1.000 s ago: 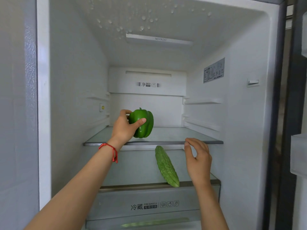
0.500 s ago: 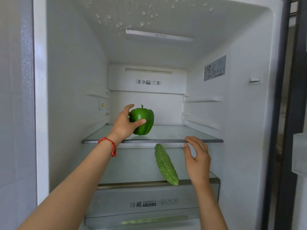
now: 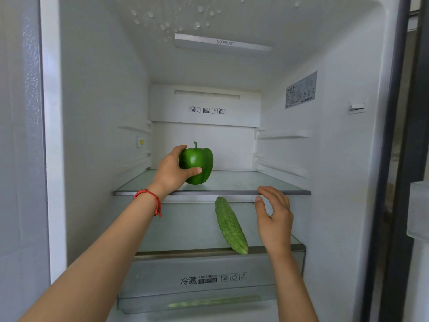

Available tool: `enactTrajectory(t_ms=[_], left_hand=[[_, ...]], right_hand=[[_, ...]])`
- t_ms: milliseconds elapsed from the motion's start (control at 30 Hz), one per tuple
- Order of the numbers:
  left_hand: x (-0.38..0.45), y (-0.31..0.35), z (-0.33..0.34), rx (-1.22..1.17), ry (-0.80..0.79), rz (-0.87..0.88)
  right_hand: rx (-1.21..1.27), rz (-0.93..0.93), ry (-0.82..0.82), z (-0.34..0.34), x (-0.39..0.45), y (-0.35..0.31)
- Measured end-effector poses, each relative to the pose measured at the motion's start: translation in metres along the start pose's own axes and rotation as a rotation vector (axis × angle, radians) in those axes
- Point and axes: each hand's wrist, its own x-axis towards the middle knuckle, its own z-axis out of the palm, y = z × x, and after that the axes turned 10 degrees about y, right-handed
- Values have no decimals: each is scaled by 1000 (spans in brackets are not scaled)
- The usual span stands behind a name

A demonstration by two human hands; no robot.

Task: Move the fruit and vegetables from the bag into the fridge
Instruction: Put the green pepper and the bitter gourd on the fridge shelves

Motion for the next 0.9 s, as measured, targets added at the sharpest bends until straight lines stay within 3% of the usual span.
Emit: enactTrajectory(t_ms=[400,633,767,900], left_hand=[[-26,14,-11,30,90,27],[-81,24,-30,65,179,156],[-120,20,-38,136,123,245],[-148,7,-47,247,-27,212]], right_hand=[[-58,78,-86,-8,3,-15],[-62,97,-125,-15,-13,-35],[-115,75,-211,-24,-30,-45],[-211,62,-341,-44,-48,-57]])
